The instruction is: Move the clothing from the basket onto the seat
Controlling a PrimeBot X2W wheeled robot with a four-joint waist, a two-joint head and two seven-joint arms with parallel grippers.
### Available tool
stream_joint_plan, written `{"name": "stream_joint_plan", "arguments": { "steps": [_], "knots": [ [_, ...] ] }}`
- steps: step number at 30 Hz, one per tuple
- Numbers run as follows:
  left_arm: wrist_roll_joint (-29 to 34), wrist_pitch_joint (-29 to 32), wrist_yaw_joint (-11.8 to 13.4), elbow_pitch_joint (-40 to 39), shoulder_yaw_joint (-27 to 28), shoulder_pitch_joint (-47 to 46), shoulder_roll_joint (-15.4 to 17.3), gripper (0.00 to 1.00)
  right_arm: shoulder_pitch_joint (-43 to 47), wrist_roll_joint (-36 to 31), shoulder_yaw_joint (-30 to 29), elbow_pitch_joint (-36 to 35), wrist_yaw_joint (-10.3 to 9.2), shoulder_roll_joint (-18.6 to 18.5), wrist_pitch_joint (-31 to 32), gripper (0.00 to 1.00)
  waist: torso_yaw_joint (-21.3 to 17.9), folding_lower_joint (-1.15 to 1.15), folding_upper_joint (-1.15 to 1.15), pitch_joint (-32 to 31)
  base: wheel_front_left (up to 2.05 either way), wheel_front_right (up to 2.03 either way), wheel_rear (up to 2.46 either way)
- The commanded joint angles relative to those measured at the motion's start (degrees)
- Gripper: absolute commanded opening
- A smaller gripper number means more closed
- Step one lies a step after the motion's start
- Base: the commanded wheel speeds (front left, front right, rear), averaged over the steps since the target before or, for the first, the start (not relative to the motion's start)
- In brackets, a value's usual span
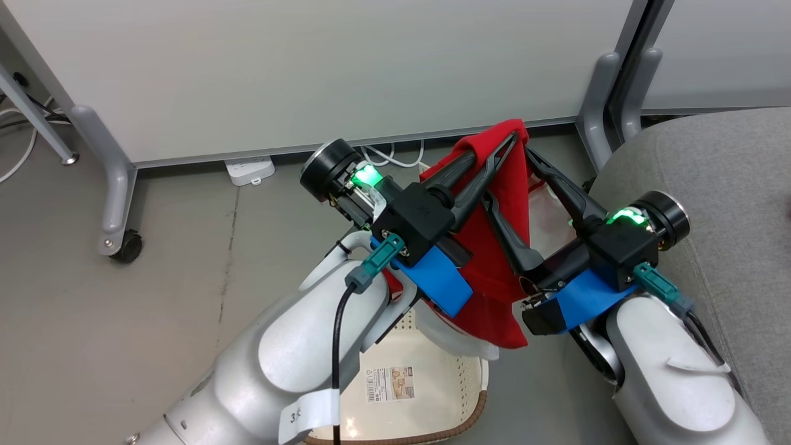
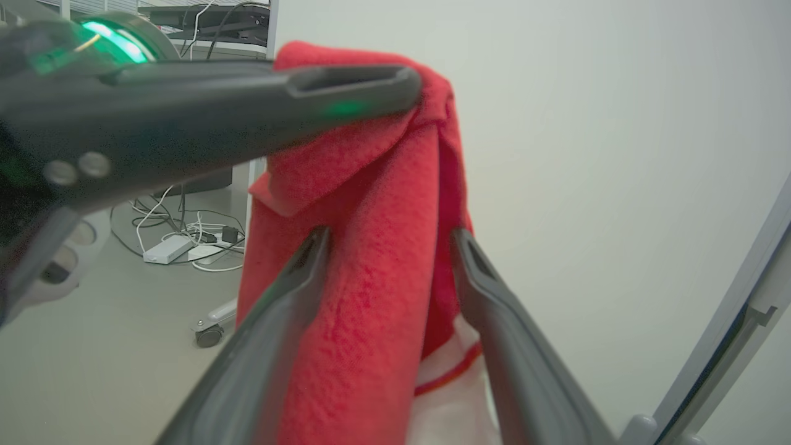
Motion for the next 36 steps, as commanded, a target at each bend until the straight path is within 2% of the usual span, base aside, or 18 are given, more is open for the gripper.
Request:
{"name": "stream_joint_plan", "arguments": {
  "steps": [1,11,12,13,36],
  "knots": [
    [0.3,-0.3,0.2,-0.3,-0.2,-0.9,-0.1,0.0,-1.2,-0.4,-0.1,0.8,0.01,-0.3,-0.2,1.0,0.2,0.0,0.0,0.2,0.0,0.0,0.0],
    [0.4,-0.4,0.1,-0.9,-1.1,-1.5,-0.8,0.0,-3.2,-0.7,-0.1,8.0,0.01,-0.3,-0.2,1.0,0.9,0.0,0.0,0.5,0.0,0.0,0.0],
    [0.4,-0.4,0.1,-0.9,-1.1,-1.6,-0.9,0.0,-3.3,-0.3,0.1,8.7,0.01,-0.2,-0.2,0.35,0.9,0.0,0.0,0.6,0.0,0.0,0.0],
    [0.4,-0.4,0.1,-1.0,-1.2,-1.6,-0.9,0.0,-3.6,0.0,0.2,8.9,0.01,0.0,-0.2,0.0,0.9,0.0,0.0,0.6,0.0,0.0,0.0],
    [-0.2,-0.4,-0.1,0.2,-1.7,-0.7,-0.7,0.0,-3.5,1.7,1.3,9.6,0.01,-0.4,-0.2,0.0,0.7,0.0,0.0,0.2,0.0,0.0,0.0]
  ]
}}
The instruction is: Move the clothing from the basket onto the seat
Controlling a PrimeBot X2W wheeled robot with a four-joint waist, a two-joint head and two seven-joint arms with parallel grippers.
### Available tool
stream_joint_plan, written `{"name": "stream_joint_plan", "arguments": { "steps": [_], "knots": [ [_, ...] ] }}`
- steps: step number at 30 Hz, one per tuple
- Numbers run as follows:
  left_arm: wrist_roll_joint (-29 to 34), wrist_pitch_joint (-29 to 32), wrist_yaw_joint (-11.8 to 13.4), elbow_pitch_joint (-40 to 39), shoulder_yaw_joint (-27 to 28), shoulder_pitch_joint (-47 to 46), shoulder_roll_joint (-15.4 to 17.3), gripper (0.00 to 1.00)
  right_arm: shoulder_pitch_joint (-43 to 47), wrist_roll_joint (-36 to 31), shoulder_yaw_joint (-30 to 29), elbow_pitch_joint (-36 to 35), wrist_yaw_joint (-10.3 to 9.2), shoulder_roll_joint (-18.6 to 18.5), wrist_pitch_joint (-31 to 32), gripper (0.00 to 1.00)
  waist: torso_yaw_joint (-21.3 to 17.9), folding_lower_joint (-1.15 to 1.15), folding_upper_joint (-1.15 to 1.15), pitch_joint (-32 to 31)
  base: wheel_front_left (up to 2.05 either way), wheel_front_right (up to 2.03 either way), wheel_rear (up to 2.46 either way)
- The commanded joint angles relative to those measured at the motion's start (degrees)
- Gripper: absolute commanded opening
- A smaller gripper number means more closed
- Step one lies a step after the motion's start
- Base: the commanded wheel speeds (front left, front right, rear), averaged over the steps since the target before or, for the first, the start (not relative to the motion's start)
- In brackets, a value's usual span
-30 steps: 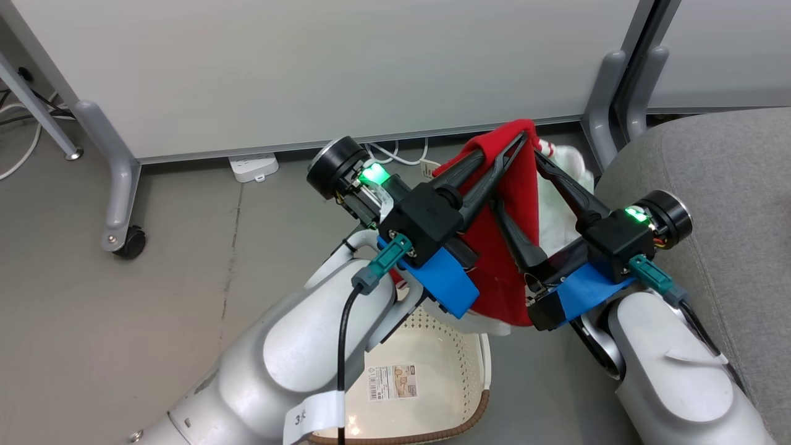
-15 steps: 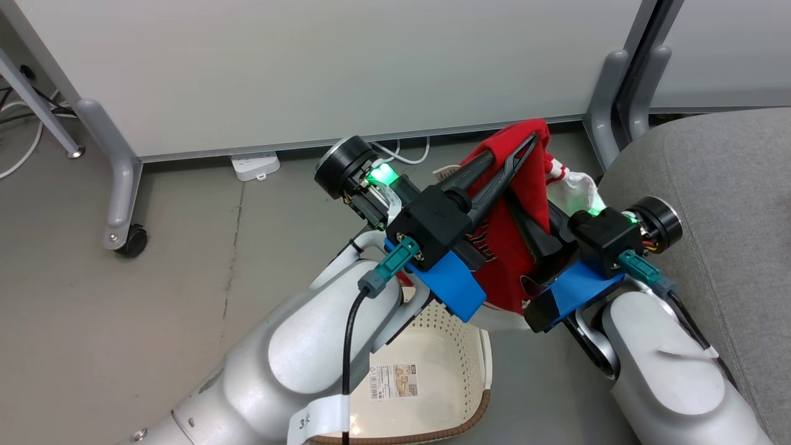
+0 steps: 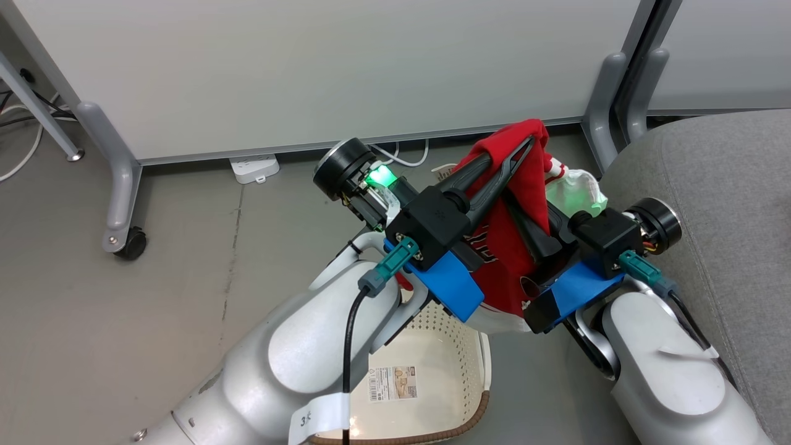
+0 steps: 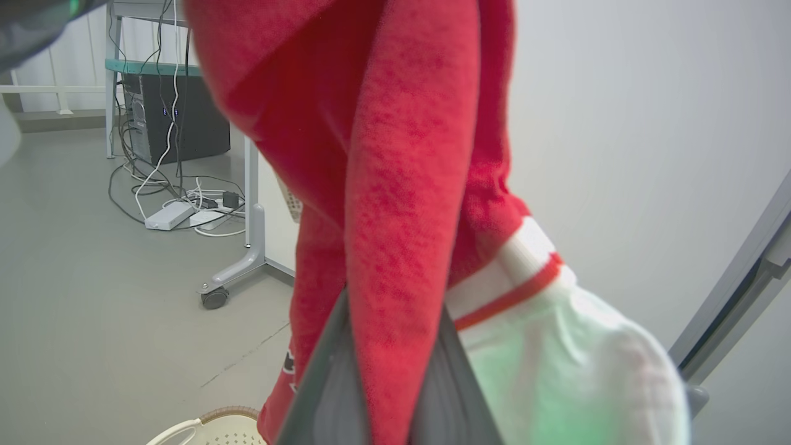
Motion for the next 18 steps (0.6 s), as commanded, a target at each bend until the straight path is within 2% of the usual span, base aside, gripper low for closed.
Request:
{"name": "stream_joint_plan", "arguments": {
  "steps": [1,6,7,8,18],
  "knots": [
    [-0.2,-0.3,-0.1,0.3,-0.1,0.2,0.0,0.0,-0.1,0.3,0.0,-0.2,0.01,-0.3,-0.2,0.0,0.0,0.0,0.0,0.1,0.0,0.0,0.0],
    [-0.2,-0.3,-0.1,0.6,-0.2,0.2,0.1,0.0,0.0,0.4,-0.1,-0.4,0.01,-0.3,-0.2,0.0,-0.1,0.0,0.0,0.1,0.0,0.0,0.0],
    [-0.2,-0.3,0.1,0.7,-0.1,0.2,0.1,0.33,0.1,0.4,-0.1,-0.5,0.01,-0.3,-0.2,0.0,-0.1,0.0,0.0,0.1,0.0,0.0,0.0],
    [-0.2,-0.3,0.3,0.8,-0.1,0.2,0.1,1.0,0.1,0.4,-0.2,-0.6,0.01,-0.2,-0.2,0.0,-0.1,0.0,0.0,0.1,0.0,0.0,0.0],
    [-0.9,0.0,0.5,2.6,-0.5,0.4,0.2,1.0,0.1,0.5,-0.9,-1.0,0.01,-0.1,-0.2,0.0,-0.3,0.0,0.0,0.8,0.0,0.0,0.0]
  ]
}}
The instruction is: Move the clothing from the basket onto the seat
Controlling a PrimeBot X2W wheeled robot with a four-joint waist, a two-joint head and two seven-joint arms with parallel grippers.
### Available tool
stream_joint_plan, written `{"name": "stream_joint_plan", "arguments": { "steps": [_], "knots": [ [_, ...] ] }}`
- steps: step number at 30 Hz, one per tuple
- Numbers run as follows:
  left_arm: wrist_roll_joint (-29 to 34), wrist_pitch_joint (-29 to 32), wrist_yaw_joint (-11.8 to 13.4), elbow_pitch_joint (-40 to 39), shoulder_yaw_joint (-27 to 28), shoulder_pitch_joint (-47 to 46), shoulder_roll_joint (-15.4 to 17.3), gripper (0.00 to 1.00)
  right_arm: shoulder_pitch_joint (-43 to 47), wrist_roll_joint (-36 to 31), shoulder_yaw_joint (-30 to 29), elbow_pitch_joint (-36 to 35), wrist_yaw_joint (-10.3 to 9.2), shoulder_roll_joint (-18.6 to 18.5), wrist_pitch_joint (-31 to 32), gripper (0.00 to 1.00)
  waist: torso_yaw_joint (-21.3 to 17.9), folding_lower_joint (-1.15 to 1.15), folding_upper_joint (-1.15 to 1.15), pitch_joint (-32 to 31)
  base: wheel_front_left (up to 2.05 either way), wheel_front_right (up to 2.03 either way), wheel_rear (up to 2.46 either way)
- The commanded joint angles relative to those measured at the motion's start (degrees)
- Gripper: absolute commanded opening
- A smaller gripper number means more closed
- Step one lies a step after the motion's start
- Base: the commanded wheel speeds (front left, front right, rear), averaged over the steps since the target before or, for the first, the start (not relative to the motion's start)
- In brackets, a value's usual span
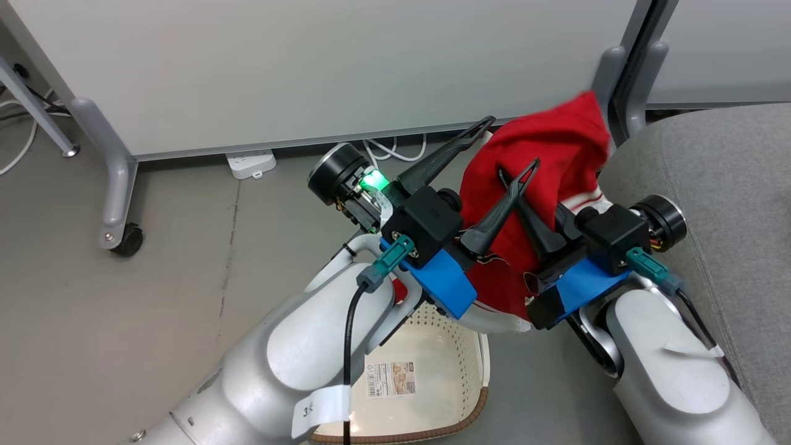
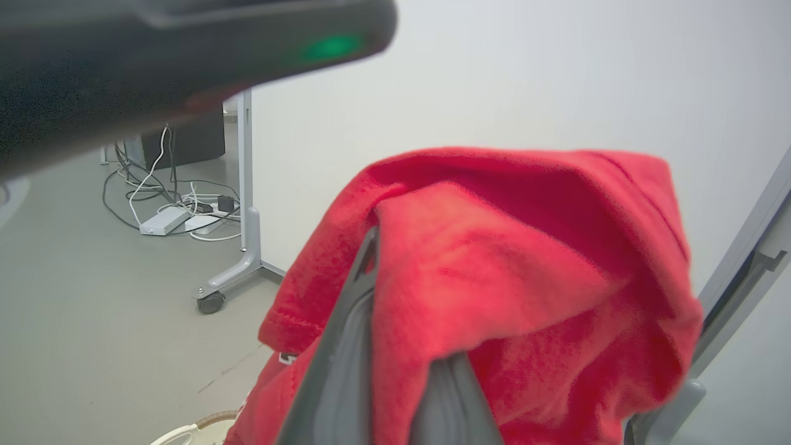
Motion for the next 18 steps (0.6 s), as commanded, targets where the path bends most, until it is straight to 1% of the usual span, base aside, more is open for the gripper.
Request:
{"name": "stream_joint_plan", "arguments": {
  "steps": [1,8,17,18],
  "knots": [
    [-0.3,0.0,0.4,0.3,-0.2,0.2,0.1,1.0,0.0,0.1,-0.4,-0.4,0.01,-0.1,-0.2,0.0,-0.1,0.0,0.0,0.3,0.0,0.0,0.0],
    [-0.1,0.0,0.9,-0.1,-0.2,-0.7,0.7,1.0,-0.6,0.1,-1.2,-1.4,0.01,-0.4,-0.2,0.0,-1.6,0.0,0.0,1.9,0.0,0.0,0.0],
    [0.3,0.6,0.9,-0.6,-0.8,-1.5,1.5,1.0,-0.8,-0.2,-3.9,-3.1,0.01,-0.2,-0.2,0.0,-5.6,0.0,0.0,4.6,0.0,0.0,0.0],
    [0.3,0.6,0.9,-0.6,-0.8,-1.5,1.5,1.0,-0.8,-0.2,-3.9,-3.1,0.01,-0.2,-0.2,0.0,-5.6,0.0,0.0,4.6,0.0,0.0,0.0]
  ]
}}
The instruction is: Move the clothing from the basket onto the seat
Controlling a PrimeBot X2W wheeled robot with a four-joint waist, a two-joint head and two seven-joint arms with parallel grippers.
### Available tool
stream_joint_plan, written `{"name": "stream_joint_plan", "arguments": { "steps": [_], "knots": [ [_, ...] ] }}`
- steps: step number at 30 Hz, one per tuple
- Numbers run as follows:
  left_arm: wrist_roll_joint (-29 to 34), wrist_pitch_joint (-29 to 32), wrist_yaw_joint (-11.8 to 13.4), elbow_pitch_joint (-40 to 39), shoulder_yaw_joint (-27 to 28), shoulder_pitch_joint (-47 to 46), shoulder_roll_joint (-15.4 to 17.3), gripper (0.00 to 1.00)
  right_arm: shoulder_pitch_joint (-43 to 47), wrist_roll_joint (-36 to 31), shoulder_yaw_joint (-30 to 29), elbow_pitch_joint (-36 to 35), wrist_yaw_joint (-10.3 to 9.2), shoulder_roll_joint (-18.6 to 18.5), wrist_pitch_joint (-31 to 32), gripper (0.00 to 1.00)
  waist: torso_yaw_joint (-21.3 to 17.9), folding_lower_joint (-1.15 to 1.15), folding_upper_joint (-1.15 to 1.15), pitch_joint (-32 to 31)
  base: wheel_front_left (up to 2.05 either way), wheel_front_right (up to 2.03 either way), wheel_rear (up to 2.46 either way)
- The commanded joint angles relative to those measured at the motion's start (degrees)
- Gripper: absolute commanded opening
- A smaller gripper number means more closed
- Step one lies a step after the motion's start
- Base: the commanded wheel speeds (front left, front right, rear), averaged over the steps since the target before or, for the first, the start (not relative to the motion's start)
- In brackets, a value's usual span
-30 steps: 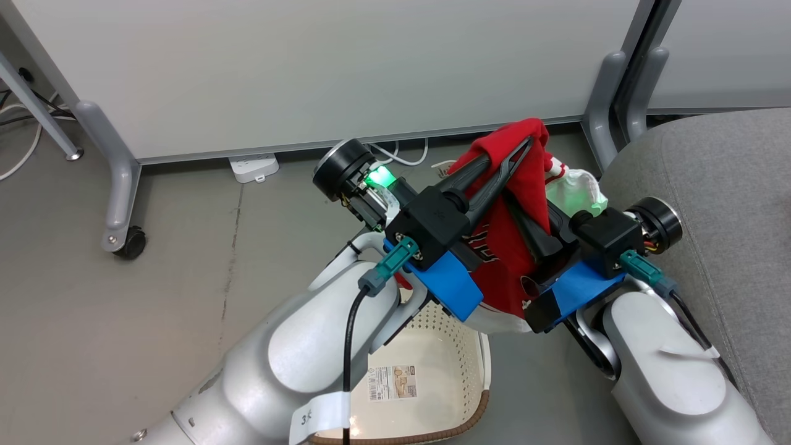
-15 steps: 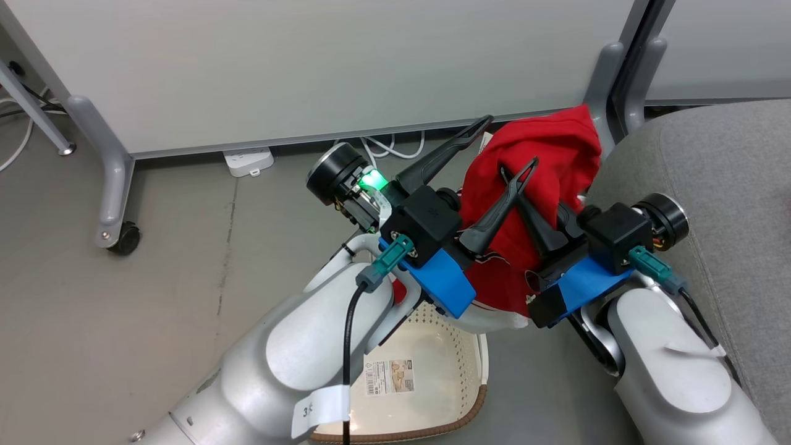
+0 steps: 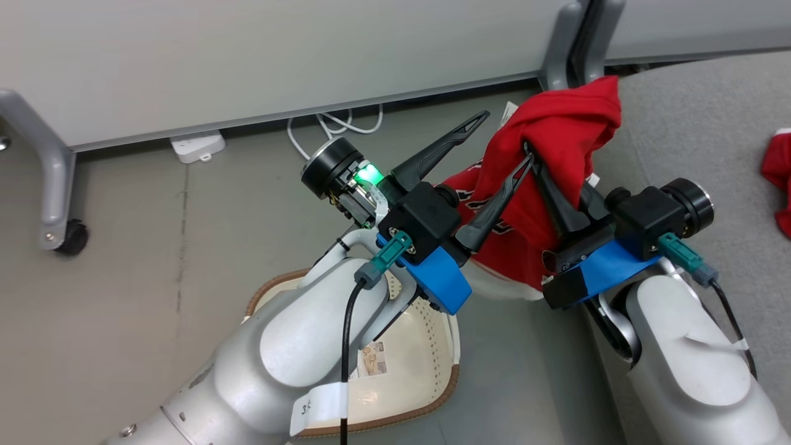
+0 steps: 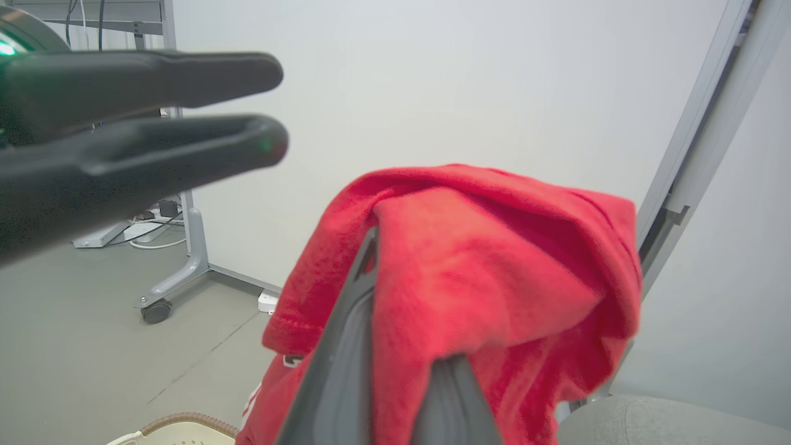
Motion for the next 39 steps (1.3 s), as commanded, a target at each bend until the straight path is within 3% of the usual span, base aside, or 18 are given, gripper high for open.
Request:
{"name": "stream_joint_plan", "arguments": {
  "steps": [1,22,39],
  "knots": [
    [0.2,0.1,0.2,-0.2,0.0,-0.7,0.4,1.0,-0.5,-0.3,-0.6,-0.6,0.01,0.1,-0.2,0.0,-1.3,0.0,0.0,1.1,0.0,0.0,0.0],
    [0.9,2.1,-1.1,0.3,-3.5,-1.9,1.6,1.0,4.2,-1.1,-12.6,-6.6,0.01,1.8,-0.2,0.0,-14.1,0.0,0.0,6.6,0.0,0.0,0.0],
    [0.7,3.0,-2.2,1.3,-6.6,-2.3,1.5,1.0,10.3,-1.1,-20.2,-9.6,0.01,2.9,-0.2,0.0,-21.2,0.0,0.0,9.3,0.0,0.0,0.0]
  ]
}}
